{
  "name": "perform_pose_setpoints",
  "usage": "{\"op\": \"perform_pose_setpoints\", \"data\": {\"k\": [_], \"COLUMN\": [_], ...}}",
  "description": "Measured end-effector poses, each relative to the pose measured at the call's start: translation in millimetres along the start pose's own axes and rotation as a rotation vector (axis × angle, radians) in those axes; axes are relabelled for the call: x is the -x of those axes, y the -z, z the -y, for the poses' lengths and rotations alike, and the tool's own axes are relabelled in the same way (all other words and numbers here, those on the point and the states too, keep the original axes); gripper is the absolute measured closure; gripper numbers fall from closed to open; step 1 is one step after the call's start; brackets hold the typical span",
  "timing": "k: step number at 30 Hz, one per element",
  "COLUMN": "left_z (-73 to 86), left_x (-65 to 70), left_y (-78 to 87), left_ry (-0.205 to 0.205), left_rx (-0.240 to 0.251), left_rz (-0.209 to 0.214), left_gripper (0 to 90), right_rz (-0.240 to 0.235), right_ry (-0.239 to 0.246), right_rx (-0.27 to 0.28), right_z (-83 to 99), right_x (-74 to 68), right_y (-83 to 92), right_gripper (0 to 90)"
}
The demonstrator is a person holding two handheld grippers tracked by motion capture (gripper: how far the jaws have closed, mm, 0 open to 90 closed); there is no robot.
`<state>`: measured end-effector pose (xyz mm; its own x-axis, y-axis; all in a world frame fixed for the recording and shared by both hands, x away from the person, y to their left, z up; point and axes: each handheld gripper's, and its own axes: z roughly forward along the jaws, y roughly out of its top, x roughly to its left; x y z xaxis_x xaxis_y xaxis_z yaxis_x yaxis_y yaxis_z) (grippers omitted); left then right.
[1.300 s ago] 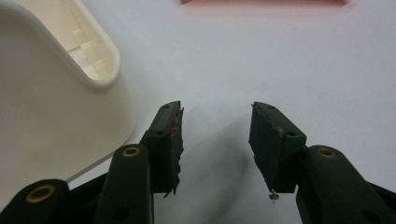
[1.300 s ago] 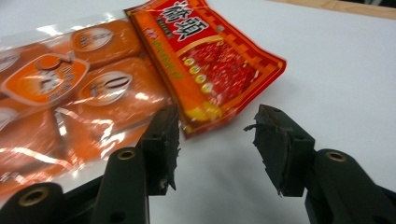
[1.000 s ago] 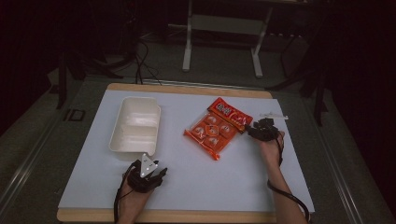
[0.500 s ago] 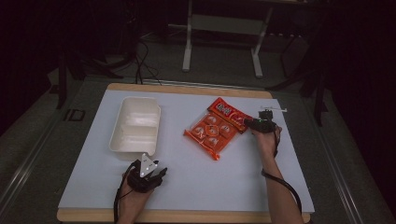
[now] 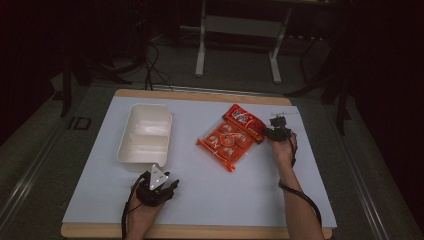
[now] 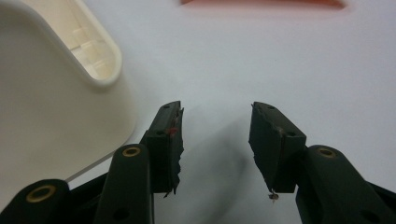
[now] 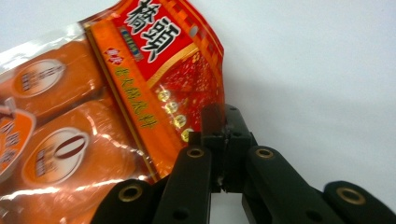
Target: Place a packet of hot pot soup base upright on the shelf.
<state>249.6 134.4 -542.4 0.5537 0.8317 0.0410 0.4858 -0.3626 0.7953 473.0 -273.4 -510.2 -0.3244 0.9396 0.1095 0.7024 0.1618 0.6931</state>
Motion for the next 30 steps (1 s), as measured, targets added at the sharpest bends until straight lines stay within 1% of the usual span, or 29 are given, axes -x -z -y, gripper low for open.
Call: {"op": "perform_pose_setpoints", "data": {"k": [2,5,6,7,8,9,10,11,12,13,14,16,17,19,20,22,23,24,25,27,28,29,30], "left_z": [0.0,0.0,0.0,0.0,0.0,0.0,0.0,0.0,0.0,0.0,0.0,0.1,0.2,0.3,0.2,0.2,0.2,0.2,0.2,0.2,0.2,0.2,0.2], "left_x": [0.1,0.0,0.0,0.2,0.2,0.2,0.3,0.4,0.4,0.6,0.6,0.7,0.9,1.1,0.9,1.0,0.7,0.8,0.8,0.8,0.8,0.8,0.8], "left_y": [0.0,-0.1,-0.1,-0.1,-0.1,-0.1,0.0,0.1,0.1,0.1,0.1,0.3,0.3,0.4,0.3,0.7,0.5,0.5,0.4,0.4,0.4,0.4,0.4], "left_ry": [0.001,0.003,0.003,0.002,0.002,0.002,0.002,-0.002,-0.002,-0.004,-0.004,-0.004,-0.002,-0.003,-0.004,-0.001,-0.002,0.0,-0.001,-0.001,-0.001,-0.001,-0.002], "left_rx": [0.001,0.0,0.0,0.0,0.0,0.0,0.0,-0.001,-0.001,-0.001,-0.001,0.001,0.003,0.004,0.002,0.003,0.004,0.005,0.003,0.003,0.004,0.004,0.004], "left_rz": [-0.001,-0.002,-0.002,-0.003,-0.003,-0.004,-0.005,-0.005,-0.005,-0.006,-0.006,-0.008,-0.01,-0.012,-0.012,-0.014,-0.013,-0.013,-0.011,-0.011,-0.011,-0.01,-0.01], "left_gripper": [54.1,53.9,53.9,53.9,53.9,53.9,53.9,53.9,53.9,53.9,53.9,53.9,53.9,53.9,53.9,53.9,53.9,53.9,53.9,53.8,53.8,53.8,53.8], "right_rz": [-0.017,-0.03,-0.03,-0.038,-0.038,-0.042,-0.045,-0.053,-0.053,-0.065,-0.065,-0.084,-0.098,-0.105,-0.105,-0.121,-0.121,-0.121,-0.13,-0.126,-0.126,-0.129,-0.129], "right_ry": [-0.01,0.009,0.009,0.025,0.025,0.05,0.059,0.062,0.062,0.07,0.07,0.087,0.122,0.126,0.126,0.136,0.155,0.155,0.17,0.176,0.176,0.174,0.17], "right_rx": [-0.004,-0.009,-0.009,-0.017,-0.017,-0.024,-0.022,-0.021,-0.021,-0.023,-0.023,-0.024,-0.029,-0.018,-0.018,-0.023,-0.036,-0.036,-0.041,-0.045,-0.045,-0.054,-0.063], "right_z": [2.9,10.0,10.0,17.3,17.3,26.8,32.0,37.1,37.1,46.4,46.4,54.8,60.4,59.7,59.7,54.6,48.5,48.5,42.6,39.6,39.6,33.1,30.3], "right_x": [-2.0,-5.4,-5.4,-8.0,-8.0,-10.8,-11.5,-12.0,-12.0,-13.7,-13.7,-17.1,-21.2,-22.3,-22.3,-22.9,-24.2,-24.2,-24.9,-25.1,-25.1,-23.5,-22.3], "right_y": [9.9,22.1,22.1,30.8,30.8,38.2,41.3,44.3,44.3,50.9,50.9,57.6,63.9,67.7,67.7,67.4,63.8,63.8,60.7,59.1,59.1,54.7,52.4], "right_gripper": [90.0,90.0,90.0,90.0,90.0,90.0,90.0,90.0,90.0,90.0,90.0,90.0,90.0,90.0,90.0,88.8,78.4,78.4,72.7,72.7,69.4,64.5,62.7]}}
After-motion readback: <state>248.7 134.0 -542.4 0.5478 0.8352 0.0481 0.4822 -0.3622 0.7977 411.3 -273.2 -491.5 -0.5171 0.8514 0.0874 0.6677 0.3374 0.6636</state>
